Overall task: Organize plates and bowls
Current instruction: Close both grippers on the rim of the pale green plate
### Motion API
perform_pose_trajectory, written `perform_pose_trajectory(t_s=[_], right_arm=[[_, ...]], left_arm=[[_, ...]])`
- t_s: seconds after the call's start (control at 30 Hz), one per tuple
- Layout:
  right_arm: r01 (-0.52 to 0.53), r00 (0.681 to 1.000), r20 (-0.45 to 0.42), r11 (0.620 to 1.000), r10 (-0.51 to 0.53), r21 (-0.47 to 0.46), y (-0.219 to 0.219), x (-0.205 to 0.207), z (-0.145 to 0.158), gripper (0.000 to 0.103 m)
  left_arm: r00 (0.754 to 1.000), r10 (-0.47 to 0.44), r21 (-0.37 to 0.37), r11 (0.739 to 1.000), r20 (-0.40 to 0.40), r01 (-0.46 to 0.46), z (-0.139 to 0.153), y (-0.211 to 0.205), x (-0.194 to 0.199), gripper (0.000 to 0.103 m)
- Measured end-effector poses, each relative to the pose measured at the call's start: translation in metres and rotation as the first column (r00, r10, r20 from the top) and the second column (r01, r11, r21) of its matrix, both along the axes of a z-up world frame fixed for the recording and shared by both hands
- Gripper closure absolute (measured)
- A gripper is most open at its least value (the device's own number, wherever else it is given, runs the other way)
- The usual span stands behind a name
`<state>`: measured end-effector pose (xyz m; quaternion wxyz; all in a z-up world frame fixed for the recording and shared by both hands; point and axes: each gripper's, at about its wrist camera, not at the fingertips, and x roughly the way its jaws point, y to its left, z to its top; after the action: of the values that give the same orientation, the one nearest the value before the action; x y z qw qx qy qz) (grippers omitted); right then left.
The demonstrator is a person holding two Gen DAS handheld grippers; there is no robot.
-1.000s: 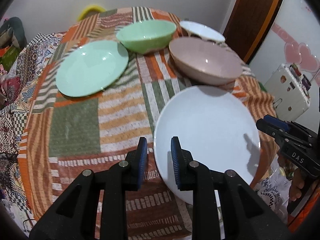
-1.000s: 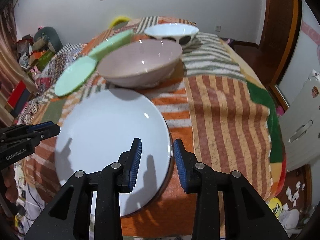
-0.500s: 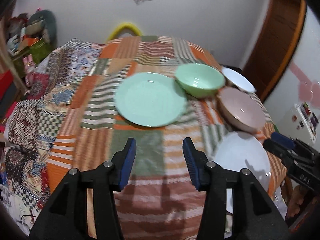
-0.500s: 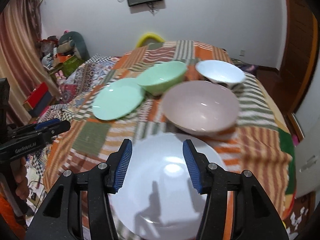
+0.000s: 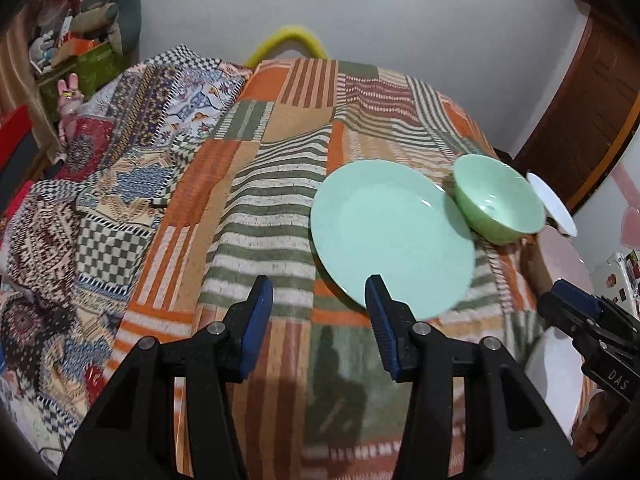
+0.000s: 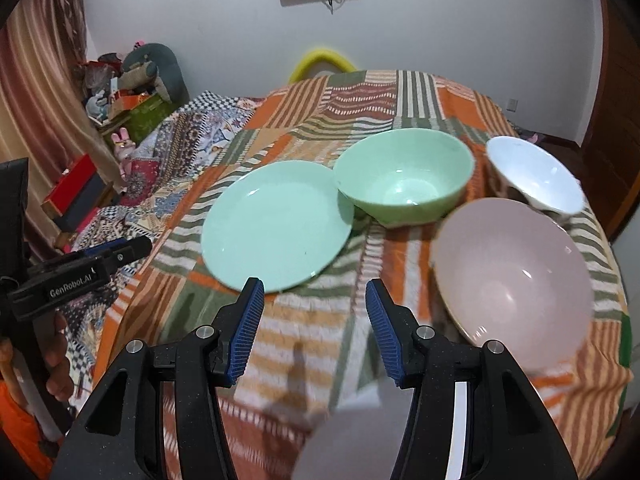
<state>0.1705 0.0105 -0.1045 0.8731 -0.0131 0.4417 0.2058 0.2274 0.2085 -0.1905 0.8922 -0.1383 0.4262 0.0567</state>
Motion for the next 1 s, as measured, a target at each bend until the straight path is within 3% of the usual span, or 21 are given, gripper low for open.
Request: perform_pose_trajectory(t_s=[0.17, 0.4, 0.53, 0.57, 0.67, 0.7, 1.0], right_arm=[[0.025, 0.999, -0.033, 0.999, -0.026, -0.022, 0.012, 0.025, -0.016, 0.054], [0.073, 0.992, -0.099, 0.997, -0.076, -0.034, 0.013, 0.050, -0.037, 0.056], [0.076, 0.986, -0.145, 0.997, -0.080, -0.034, 0.015, 0.061, -0.048, 0.069], [0.078, 0.985, -0.151, 0.996, -0.083, -0.040, 0.016, 0.063, -0.051, 0.070], [0.060, 0.982, -0.175, 0.997, -0.067, -0.049, 0.019, 0.069, -0.058, 0.077], [0.054, 0.978, -0.200, 0.998, -0.060, -0.037, 0.019, 0.070, -0.061, 0.086], [-0.027, 0.978, -0.208, 0.998, 0.015, -0.058, 0.022, 0.052, -0.058, 0.085]], left_arm=[[1.000, -0.018, -0.021, 1.000, -0.024, 0.018, -0.020, 0.012, 0.034, 0.073], [0.996, -0.052, -0.054, 0.997, -0.069, 0.048, -0.049, 0.022, 0.083, 0.080], [0.995, -0.069, -0.085, 0.994, -0.071, 0.062, -0.056, 0.024, 0.097, 0.085], [0.995, -0.077, -0.088, 0.994, -0.068, 0.071, -0.056, 0.023, 0.099, 0.090], [0.994, -0.083, -0.096, 0.992, -0.072, 0.076, -0.056, 0.022, 0.101, 0.091], [0.993, -0.087, -0.101, 0.992, -0.076, 0.079, -0.056, 0.022, 0.101, 0.091], [0.987, -0.093, -0.071, 0.994, -0.129, 0.084, -0.052, 0.015, 0.050, 0.090]])
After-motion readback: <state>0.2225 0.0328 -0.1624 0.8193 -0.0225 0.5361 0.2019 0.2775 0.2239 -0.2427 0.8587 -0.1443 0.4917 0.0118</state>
